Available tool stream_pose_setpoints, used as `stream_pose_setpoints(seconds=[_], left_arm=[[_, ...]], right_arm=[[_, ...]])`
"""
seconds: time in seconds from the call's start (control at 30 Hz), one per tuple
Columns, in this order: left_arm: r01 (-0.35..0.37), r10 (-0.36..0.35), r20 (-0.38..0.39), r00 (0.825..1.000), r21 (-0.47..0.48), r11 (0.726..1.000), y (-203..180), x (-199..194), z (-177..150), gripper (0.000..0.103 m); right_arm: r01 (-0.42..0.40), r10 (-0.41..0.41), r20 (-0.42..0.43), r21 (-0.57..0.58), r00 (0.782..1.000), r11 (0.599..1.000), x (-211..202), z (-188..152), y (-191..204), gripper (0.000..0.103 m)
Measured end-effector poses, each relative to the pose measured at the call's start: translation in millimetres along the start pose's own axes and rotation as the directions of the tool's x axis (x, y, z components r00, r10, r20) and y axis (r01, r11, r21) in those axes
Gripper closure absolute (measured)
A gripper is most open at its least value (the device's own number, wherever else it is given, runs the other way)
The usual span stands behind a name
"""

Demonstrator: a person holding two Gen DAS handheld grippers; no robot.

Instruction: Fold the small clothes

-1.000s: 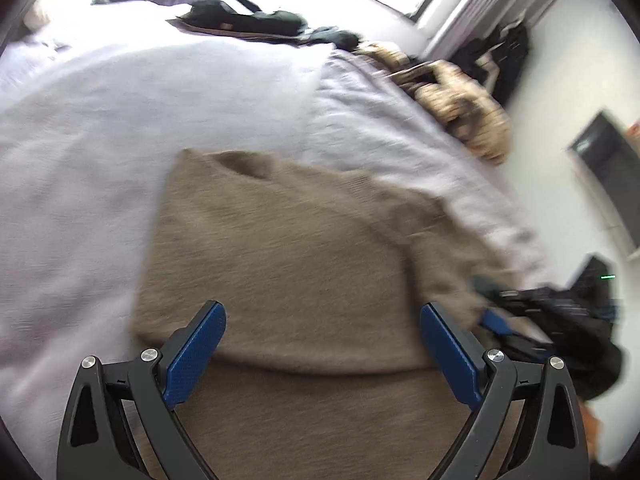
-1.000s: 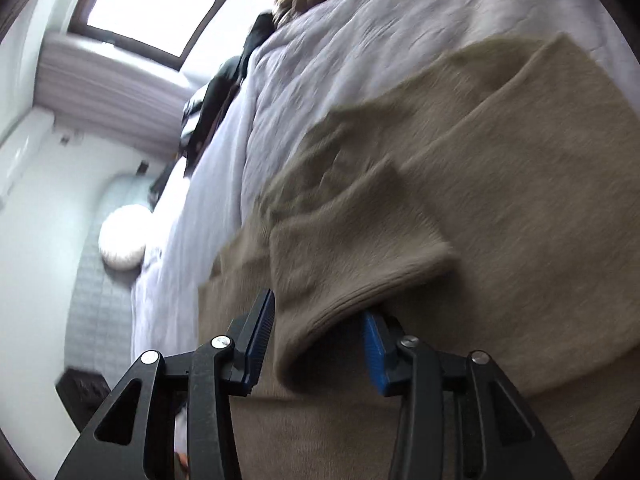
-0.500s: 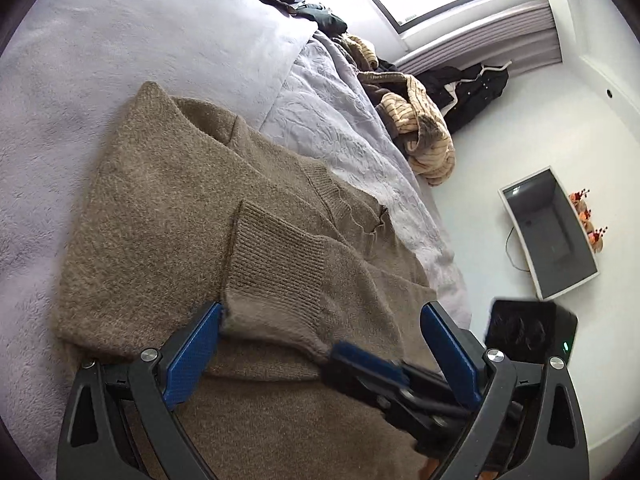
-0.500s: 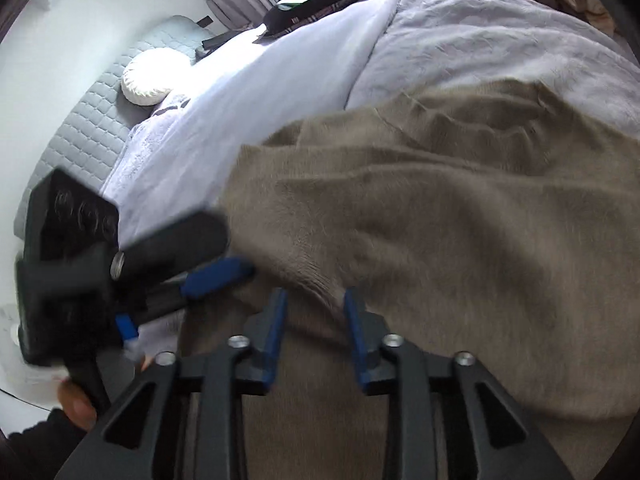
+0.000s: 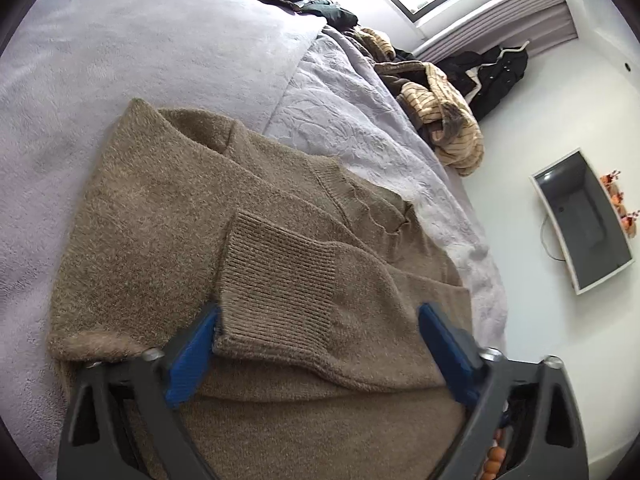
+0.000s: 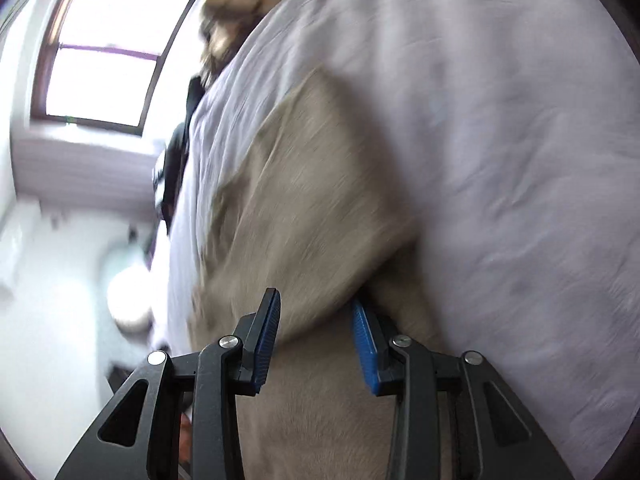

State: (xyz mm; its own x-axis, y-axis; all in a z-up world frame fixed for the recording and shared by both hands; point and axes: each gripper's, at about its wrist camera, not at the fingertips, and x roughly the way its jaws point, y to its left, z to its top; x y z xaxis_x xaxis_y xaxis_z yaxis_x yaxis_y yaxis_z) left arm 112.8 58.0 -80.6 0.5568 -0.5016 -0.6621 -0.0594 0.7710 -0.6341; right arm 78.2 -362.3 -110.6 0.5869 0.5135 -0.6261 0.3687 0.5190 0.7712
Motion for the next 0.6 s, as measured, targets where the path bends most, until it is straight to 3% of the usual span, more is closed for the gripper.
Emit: stream_pose_setpoints(seconds=[0.03, 0.07, 0.1, 0.27, 0.37, 0.47, 0.53, 0.57, 0.6], left_arm=[[-0.006, 0.006, -0.008, 1.0, 0.012, 1.0, -0.6, 1.2, 0.7, 0.051], [-0.014, 0.014, -0.03, 0.999, 0.022, 1.0, -0.5, 3.4, 1.2, 0.084], [-0.029, 0.03, -0.053, 0.998, 0.026, 0.999, -0.1, 5.2, 0.7, 0.094], [-0.035, 0.037, -0.032, 0.999, 0.073, 0.997, 0.4, -11.9, -12.1, 0.094], [-0.082, 0.088, -0.046, 0.995, 0.11, 0.991, 5.3, -8.5, -20.2, 0.094], [-0.125, 0.131, -0.046, 0.99, 0.112, 0.986, 12.3, -10.2, -25.3, 0.094], [-0.164, 0.168, -0.028, 0.985, 0.121, 0.979, 11.7, -17.1, -25.3, 0.084], [-0.206, 0.208, -0.001, 0.978, 0.135, 0.969, 10.5, -24.4, -24.9, 0.062], [-0.227, 0.225, 0.03, 0.974, 0.152, 0.962, 8.5, -33.4, -24.8, 0.03]], right_arm=[[0.0, 0.0, 0.002, 0.005, 1.0, 1.0, 6.1, 1.8, 1.2, 0.069], [0.022, -0.022, 0.001, -0.008, 1.0, 1.0, 11.1, 4.7, 5.4, 0.096], [0.048, -0.048, 0.003, -0.034, 0.999, 0.998, 18.4, 4.5, 14.0, 0.097], [0.076, -0.072, 0.029, -0.163, 0.997, 0.984, -8.1, 12.0, 23.1, 0.097], [0.121, -0.125, -0.01, -0.19, 0.992, 0.974, -22.9, 21.2, -2.2, 0.097], [0.119, -0.127, -0.03, -0.19, 0.991, 0.974, -23.5, 19.7, -13.2, 0.097], [0.13, -0.138, -0.029, -0.189, 0.99, 0.973, -31.1, 17.8, -11.2, 0.094], [0.14, -0.149, -0.03, -0.2, 0.988, 0.97, -34.4, 16.8, -9.5, 0.093], [0.153, -0.162, -0.026, -0.22, 0.986, 0.963, -38.8, 15.4, -6.6, 0.093]])
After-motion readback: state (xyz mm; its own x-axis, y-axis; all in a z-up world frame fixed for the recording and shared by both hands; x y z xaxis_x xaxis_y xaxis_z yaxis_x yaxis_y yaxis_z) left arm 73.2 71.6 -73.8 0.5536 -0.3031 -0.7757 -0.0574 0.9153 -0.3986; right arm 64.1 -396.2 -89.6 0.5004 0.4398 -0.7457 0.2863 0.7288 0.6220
